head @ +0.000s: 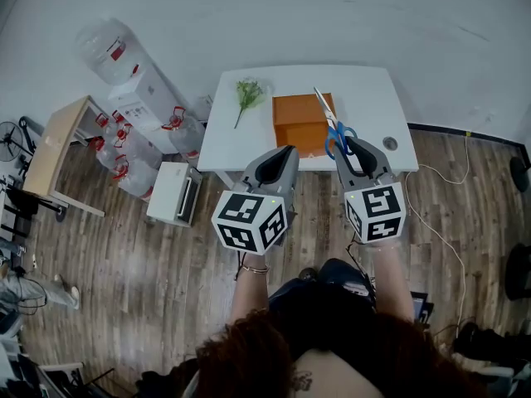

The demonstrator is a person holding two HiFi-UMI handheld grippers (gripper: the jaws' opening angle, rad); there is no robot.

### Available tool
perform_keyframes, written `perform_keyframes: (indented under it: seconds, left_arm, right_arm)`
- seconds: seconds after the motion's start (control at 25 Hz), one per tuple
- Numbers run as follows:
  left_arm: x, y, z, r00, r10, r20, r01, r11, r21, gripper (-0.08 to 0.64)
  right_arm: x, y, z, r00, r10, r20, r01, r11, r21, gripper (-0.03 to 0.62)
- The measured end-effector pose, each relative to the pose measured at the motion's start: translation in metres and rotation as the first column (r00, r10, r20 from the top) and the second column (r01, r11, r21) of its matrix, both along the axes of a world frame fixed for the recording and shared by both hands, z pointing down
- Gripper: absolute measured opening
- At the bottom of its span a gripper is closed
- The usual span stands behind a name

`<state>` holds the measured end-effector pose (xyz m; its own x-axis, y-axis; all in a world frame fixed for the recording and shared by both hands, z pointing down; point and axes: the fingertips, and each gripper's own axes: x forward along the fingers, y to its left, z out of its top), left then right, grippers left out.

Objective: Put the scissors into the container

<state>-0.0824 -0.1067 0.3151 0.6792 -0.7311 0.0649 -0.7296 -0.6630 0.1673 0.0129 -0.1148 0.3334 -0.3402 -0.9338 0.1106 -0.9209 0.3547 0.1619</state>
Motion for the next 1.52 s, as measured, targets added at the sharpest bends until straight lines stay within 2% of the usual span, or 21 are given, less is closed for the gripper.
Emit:
perform_keyframes:
  seconds: [0.44, 0.64, 0.84, 1.2, 1.52]
  left_arm:
    - [0.019, -0.056, 0.01, 1.0, -0.005, 0.015, 0.005, 1.0, -0.015, 0.02]
    - [0.027, -0.091, 0.008, 1.0, -0.02, 0.02, 0.021, 1.0, -0.012, 0.021]
    - [0.032, -0.121, 0.006, 0.999, -0.041, 0.028, 0.042, 0.999, -0.011, 0.02]
    - [0.03, -0.162, 0.018, 0.996, -0.082, 0.031, 0.083, 0.996, -0.034, 0.02]
    - [0.029, -0.188, 0.022, 0.994, -0.103, 0.026, 0.104, 0.993, -0.05, 0.02]
  right_arm:
    - [0.023, -0.06, 0.026, 0.997, -0.018, -0.076, 0.015, 0.999, -0.043, 0.077]
    - [0.031, -0.094, 0.035, 0.996, -0.041, -0.082, 0.036, 0.997, -0.062, 0.077]
    - [0.034, -0.127, 0.044, 0.987, -0.087, -0.133, 0.076, 0.994, -0.084, 0.077]
    - [0.027, -0.164, 0.094, 0.943, -0.198, -0.269, 0.158, 0.974, -0.164, 0.077]
    - [0.02, -0.188, 0.135, 0.877, -0.307, -0.37, 0.231, 0.944, -0.235, 0.077]
